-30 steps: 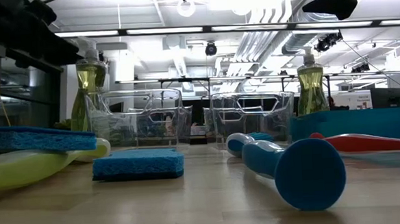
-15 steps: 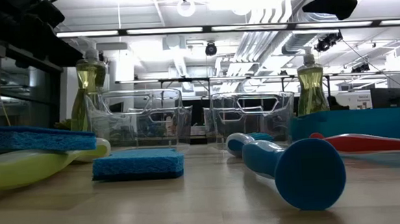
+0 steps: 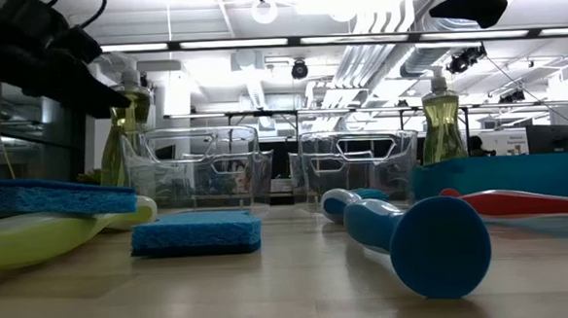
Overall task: Pick & Place Kitchen Sink Supplies
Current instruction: Put the top green dishwashing liquid dispenser into the blue bin
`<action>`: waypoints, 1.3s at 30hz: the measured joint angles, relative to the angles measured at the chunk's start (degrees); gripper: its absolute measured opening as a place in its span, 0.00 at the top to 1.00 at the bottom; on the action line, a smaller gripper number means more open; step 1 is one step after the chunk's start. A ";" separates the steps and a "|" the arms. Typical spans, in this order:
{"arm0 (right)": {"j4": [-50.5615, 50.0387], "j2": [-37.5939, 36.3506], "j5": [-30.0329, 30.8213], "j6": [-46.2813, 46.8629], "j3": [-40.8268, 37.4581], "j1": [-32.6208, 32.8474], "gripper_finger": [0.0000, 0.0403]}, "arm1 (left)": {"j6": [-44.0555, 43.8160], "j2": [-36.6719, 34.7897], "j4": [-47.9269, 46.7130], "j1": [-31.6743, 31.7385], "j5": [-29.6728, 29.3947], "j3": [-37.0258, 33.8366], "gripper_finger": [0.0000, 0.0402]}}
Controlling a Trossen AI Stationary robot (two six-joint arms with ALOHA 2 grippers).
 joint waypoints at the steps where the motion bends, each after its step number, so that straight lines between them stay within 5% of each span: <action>1: 0.00 0.00 0.00 0.00 0.00 0.02 0.01 | -0.19 0.00 1.19 -0.26 -0.18 -0.67 0.01; 18: 0.00 0.00 0.00 0.00 0.00 0.02 0.01 | -1.95 0.01 25.27 -9.38 -2.79 -11.36 0.01; 31: 0.00 0.00 0.00 0.00 0.00 0.01 0.01 | -1.64 0.00 27.29 -12.55 -9.54 -14.36 0.02; 39: 0.00 -0.02 0.00 0.01 0.00 0.02 0.01 | -1.66 0.00 27.67 -12.57 -9.52 -14.36 0.18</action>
